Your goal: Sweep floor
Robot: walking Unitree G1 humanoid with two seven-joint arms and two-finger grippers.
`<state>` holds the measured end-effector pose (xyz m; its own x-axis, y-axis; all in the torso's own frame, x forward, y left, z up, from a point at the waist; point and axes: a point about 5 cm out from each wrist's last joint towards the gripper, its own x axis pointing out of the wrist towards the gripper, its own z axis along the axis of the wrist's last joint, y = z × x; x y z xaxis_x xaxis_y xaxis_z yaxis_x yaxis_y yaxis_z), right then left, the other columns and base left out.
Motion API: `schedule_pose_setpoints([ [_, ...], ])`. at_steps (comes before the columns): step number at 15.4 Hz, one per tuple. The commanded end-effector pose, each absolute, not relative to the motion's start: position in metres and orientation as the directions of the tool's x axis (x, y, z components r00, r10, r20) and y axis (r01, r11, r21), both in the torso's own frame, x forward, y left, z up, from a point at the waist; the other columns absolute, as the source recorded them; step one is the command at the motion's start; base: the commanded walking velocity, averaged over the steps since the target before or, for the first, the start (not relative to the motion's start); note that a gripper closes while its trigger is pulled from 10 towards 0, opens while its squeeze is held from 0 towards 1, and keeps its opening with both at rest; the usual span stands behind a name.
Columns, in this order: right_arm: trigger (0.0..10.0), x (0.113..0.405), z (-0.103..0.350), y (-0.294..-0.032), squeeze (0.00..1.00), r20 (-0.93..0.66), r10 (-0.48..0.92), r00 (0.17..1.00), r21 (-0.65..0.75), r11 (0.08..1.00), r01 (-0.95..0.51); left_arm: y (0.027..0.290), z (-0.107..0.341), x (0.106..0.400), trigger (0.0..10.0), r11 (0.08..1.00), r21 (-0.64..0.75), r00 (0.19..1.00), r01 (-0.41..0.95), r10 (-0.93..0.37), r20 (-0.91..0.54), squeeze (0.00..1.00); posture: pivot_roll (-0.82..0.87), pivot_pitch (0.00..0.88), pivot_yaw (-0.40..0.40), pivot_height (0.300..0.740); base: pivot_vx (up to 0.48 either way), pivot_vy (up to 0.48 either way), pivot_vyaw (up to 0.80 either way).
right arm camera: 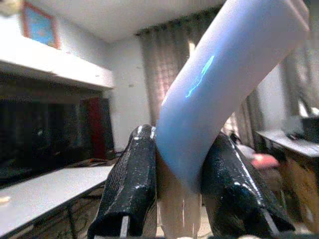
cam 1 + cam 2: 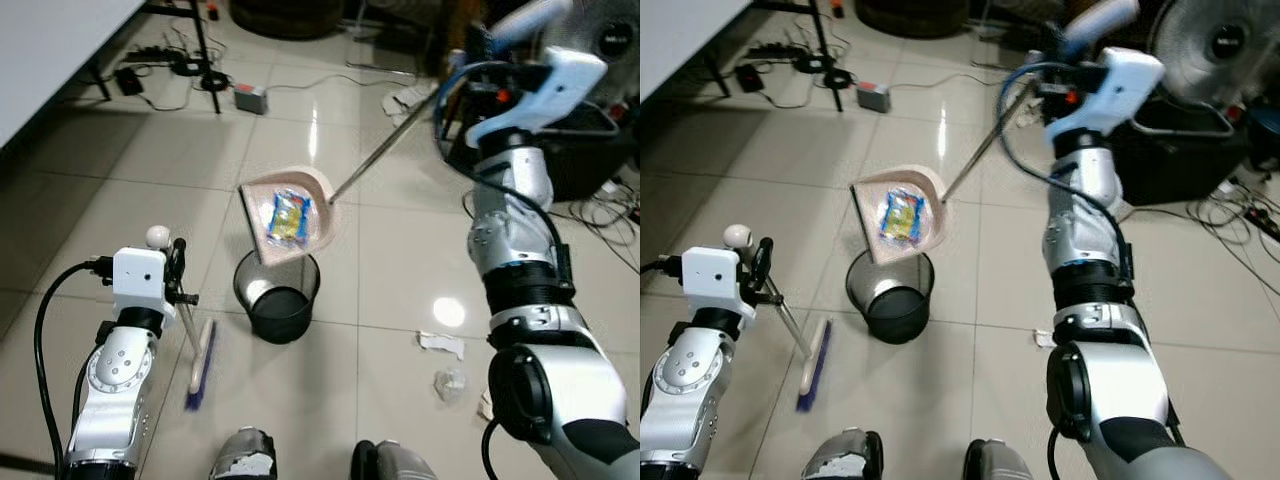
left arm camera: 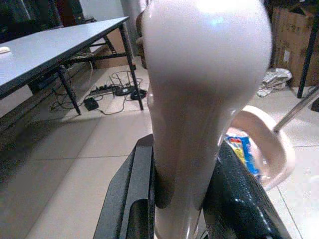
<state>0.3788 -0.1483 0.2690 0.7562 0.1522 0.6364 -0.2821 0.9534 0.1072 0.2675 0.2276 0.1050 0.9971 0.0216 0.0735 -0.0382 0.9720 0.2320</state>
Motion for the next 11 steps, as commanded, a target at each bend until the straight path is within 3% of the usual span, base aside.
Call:
schedule_pose_setpoints([
  [1,10.0,0.371,0.280,-0.148,0.00,0.703,0.164,0.692,0.054,0.958,-0.282,0.227,0.106,0.267,10.0,0.968,0.249,0.996,-0.034,0.013,0.084,0.00,0.10,0.139,-0.016,0.740,0.000,0.000,0.00],
  [4,10.0,0.360,0.276,-0.127,0.00,0.721,0.285,0.632,-0.097,0.944,-0.315,0.225,0.106,0.267,10.0,0.969,0.248,0.997,-0.024,0.004,0.081,0.00,0.10,0.141,-0.016,0.740,0.000,0.000,0.00],
  [11,10.0,0.337,0.252,-0.087,0.00,0.697,0.475,0.537,-0.295,0.872,-0.390,0.221,0.104,0.268,10.0,0.969,0.248,0.997,-0.010,-0.009,0.077,0.00,0.09,0.142,-0.016,0.740,0.000,0.000,0.00],
])
